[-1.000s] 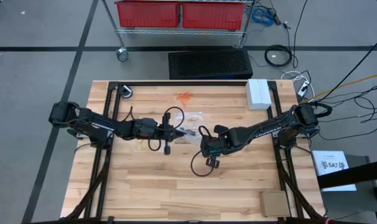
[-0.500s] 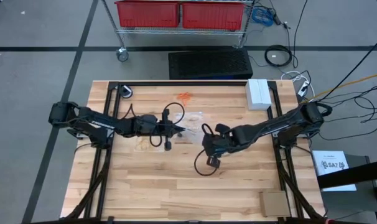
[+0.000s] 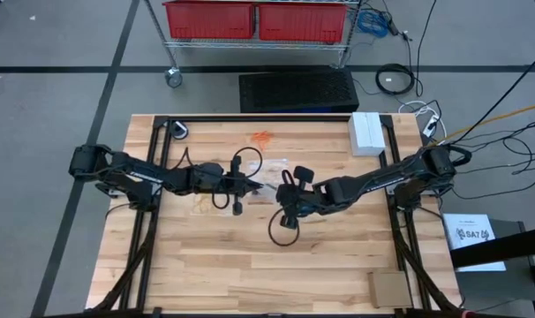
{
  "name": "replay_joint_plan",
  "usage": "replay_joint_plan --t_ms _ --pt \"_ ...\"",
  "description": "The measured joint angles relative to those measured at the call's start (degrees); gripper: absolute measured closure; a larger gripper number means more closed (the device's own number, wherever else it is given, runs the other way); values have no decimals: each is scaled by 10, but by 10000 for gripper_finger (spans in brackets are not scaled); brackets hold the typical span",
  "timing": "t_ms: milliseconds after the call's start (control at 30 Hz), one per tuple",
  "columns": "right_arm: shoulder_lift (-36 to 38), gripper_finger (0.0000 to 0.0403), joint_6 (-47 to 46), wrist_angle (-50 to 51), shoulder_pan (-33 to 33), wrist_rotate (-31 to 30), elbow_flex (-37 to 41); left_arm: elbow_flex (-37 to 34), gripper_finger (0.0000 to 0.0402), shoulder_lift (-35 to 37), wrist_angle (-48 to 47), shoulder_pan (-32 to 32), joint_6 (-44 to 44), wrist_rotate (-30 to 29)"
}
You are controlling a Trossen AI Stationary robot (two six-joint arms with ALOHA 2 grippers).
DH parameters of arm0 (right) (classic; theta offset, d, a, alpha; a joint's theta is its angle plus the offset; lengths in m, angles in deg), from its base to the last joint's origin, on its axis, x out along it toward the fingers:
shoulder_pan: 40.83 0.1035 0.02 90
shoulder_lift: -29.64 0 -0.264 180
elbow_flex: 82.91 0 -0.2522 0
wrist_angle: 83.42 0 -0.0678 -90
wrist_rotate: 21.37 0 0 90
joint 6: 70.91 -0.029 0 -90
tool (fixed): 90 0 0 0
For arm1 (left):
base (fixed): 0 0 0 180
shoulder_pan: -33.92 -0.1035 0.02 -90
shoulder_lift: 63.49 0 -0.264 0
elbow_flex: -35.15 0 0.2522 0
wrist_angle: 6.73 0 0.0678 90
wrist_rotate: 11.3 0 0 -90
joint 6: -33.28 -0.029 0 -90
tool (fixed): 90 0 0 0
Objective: Sort rubber bands
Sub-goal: Open the zip bag
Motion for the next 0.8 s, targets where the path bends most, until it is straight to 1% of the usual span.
replay_joint_plan --t_ms 200,367,800 --pt "0 402 7 -4 -8 -3 0 0 402 0 -2 0 0 0" --pt "0 402 7 -5 -7 10 0 0 401 0 -2 0 1 0" --pt "-2 403 11 -15 -19 14 0 0 402 0 0 1 2 0"
